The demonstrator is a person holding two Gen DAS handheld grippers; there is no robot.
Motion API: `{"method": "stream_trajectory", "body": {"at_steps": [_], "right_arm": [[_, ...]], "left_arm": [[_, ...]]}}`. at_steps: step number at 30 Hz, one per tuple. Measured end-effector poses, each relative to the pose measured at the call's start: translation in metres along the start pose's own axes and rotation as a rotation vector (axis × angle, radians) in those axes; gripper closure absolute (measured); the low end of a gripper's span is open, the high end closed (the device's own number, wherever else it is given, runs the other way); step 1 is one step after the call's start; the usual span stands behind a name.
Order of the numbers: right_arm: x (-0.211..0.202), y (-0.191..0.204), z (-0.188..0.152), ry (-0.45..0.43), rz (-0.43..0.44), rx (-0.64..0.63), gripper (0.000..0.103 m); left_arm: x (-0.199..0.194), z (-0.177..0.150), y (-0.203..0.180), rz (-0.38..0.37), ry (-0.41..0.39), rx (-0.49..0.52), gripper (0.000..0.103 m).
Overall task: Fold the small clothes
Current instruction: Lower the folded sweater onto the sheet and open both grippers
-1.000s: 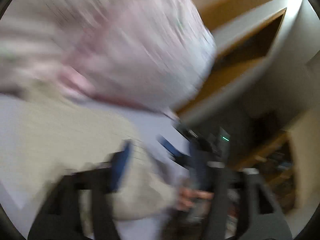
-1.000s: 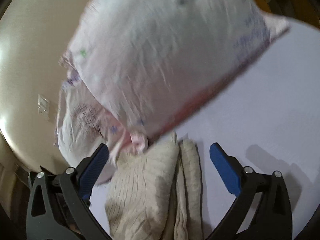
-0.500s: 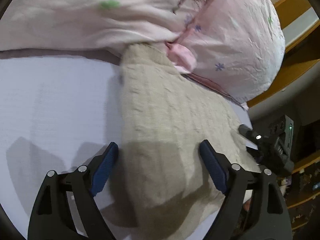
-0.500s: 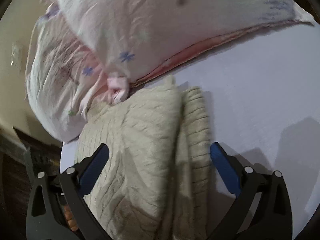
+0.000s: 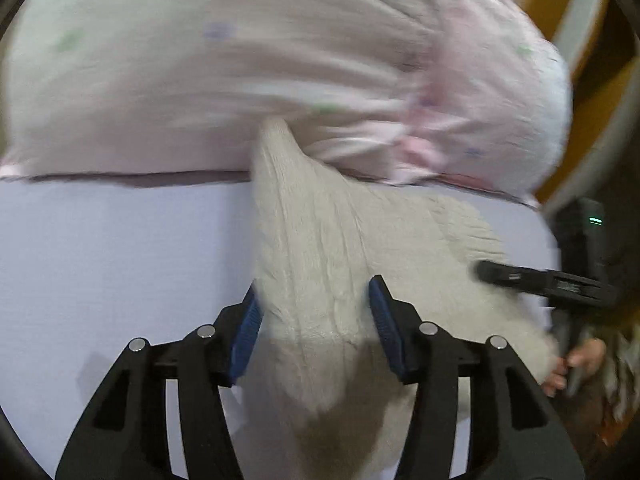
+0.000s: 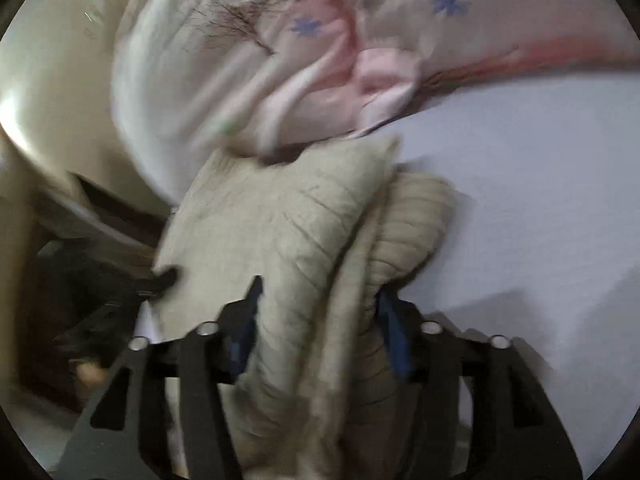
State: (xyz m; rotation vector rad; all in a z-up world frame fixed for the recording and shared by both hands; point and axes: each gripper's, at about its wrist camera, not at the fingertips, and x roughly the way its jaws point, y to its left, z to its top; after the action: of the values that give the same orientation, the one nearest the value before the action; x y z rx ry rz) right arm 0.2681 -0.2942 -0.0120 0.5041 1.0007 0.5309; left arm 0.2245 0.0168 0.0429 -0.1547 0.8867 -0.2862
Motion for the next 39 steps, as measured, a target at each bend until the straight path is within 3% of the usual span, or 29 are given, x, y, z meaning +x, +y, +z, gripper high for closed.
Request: {"method": "stream_trajectory", "body": {"at_steps": [2,4,5,7,8,9,10,11,15,17,19,20,21,23,25,27,28,30,31,32,34,35,36,37,38,39], "right_arm": [[-0.028,-0.004,-0.002,-0.119,-0.011,0.041,0.042],[-0.057,-0.003,-0.007,-0.229,0.070,0.052,0.043],[-0.061,0.000,-0.010,-0.235,0.097,0.040,0.044],[-0.046,0.016,-0.014,-0.168,0.077,-0.006,0.048],[-0.038,0.020,-0.014,-0.136,0.053,-0.018,0.060],[-0.025,0.020,-0.015,-0.081,0.009,-0.042,0.086],[-0.015,0.023,-0.015,-0.066,-0.030,-0.067,0.092],[-0.011,0.027,-0.016,-0.075,-0.056,-0.096,0.095],[-0.047,0.018,-0.011,-0.289,-0.130,-0.094,0.096],[-0.046,0.008,-0.009,-0.288,-0.234,-0.078,0.096],[-0.030,0.002,-0.011,-0.181,-0.271,-0.088,0.091],[-0.027,0.002,-0.014,-0.173,-0.295,-0.098,0.084],[-0.033,0.006,-0.015,-0.194,-0.310,-0.103,0.069],[-0.058,0.012,-0.019,-0.262,-0.300,-0.079,0.052],[-0.092,0.027,-0.034,-0.342,-0.203,-0.112,0.051],[-0.101,0.048,-0.055,-0.314,-0.101,-0.200,0.051],[-0.097,0.057,-0.066,-0.279,-0.095,-0.245,0.051],[-0.076,0.070,-0.087,-0.178,-0.195,-0.338,0.056],[-0.051,0.067,-0.100,-0.068,-0.340,-0.383,0.057],[-0.037,0.063,-0.108,-0.026,-0.404,-0.401,0.057],[-0.044,0.068,-0.125,-0.074,-0.415,-0.439,0.057],[-0.052,0.069,-0.127,-0.089,-0.389,-0.413,0.052],[-0.068,0.070,-0.131,-0.133,-0.332,-0.378,0.034],[-0.081,0.069,-0.135,-0.171,-0.285,-0.356,0.023],[-0.091,0.069,-0.139,-0.208,-0.255,-0.336,0.002],[-0.097,0.069,-0.142,-0.230,-0.240,-0.317,0.002]], "left_arm": [[-0.021,-0.008,0.001,0.015,-0.082,0.003,0.040],[-0.042,-0.019,-0.008,-0.009,-0.165,0.027,0.034],[-0.050,-0.024,-0.015,-0.027,-0.193,0.051,0.032],[-0.053,-0.033,-0.029,-0.051,-0.213,0.099,0.031],[-0.048,-0.038,-0.041,-0.066,-0.215,0.130,0.030],[-0.042,-0.038,-0.050,-0.075,-0.209,0.151,0.030],[-0.038,-0.039,-0.057,-0.080,-0.197,0.168,0.030],[-0.032,-0.043,-0.060,-0.084,-0.171,0.184,0.030],[-0.012,-0.056,-0.060,-0.124,-0.086,0.214,0.031],[-0.007,-0.061,-0.068,-0.143,-0.067,0.255,0.031],[-0.003,-0.066,-0.077,-0.087,-0.070,0.308,0.031],[-0.001,-0.068,-0.079,-0.071,-0.068,0.327,0.031],[-0.002,-0.069,-0.079,-0.067,-0.069,0.327,0.031],[-0.011,-0.071,-0.071,-0.087,-0.080,0.293,0.031],[-0.021,-0.073,-0.062,-0.106,-0.093,0.264,0.031],[-0.029,-0.078,-0.054,-0.113,-0.106,0.240,0.030],[-0.031,-0.081,-0.051,-0.114,-0.105,0.227,0.030],[-0.032,-0.084,-0.047,-0.119,-0.094,0.207,0.030],[-0.033,-0.087,-0.046,-0.117,-0.087,0.199,0.030],[-0.034,-0.090,-0.044,-0.112,-0.084,0.192,0.030],[-0.041,-0.097,-0.040,-0.102,-0.086,0.179,0.028],[-0.044,-0.101,-0.038,-0.089,-0.091,0.171,0.021],[-0.048,-0.105,-0.035,-0.071,-0.099,0.158,0.011],[-0.051,-0.109,-0.032,-0.043,-0.109,0.141,0.007],[-0.053,-0.112,-0.031,-0.019,-0.113,0.131,0.004],[-0.054,-0.116,-0.030,0.005,-0.113,0.124,0.001]]}}
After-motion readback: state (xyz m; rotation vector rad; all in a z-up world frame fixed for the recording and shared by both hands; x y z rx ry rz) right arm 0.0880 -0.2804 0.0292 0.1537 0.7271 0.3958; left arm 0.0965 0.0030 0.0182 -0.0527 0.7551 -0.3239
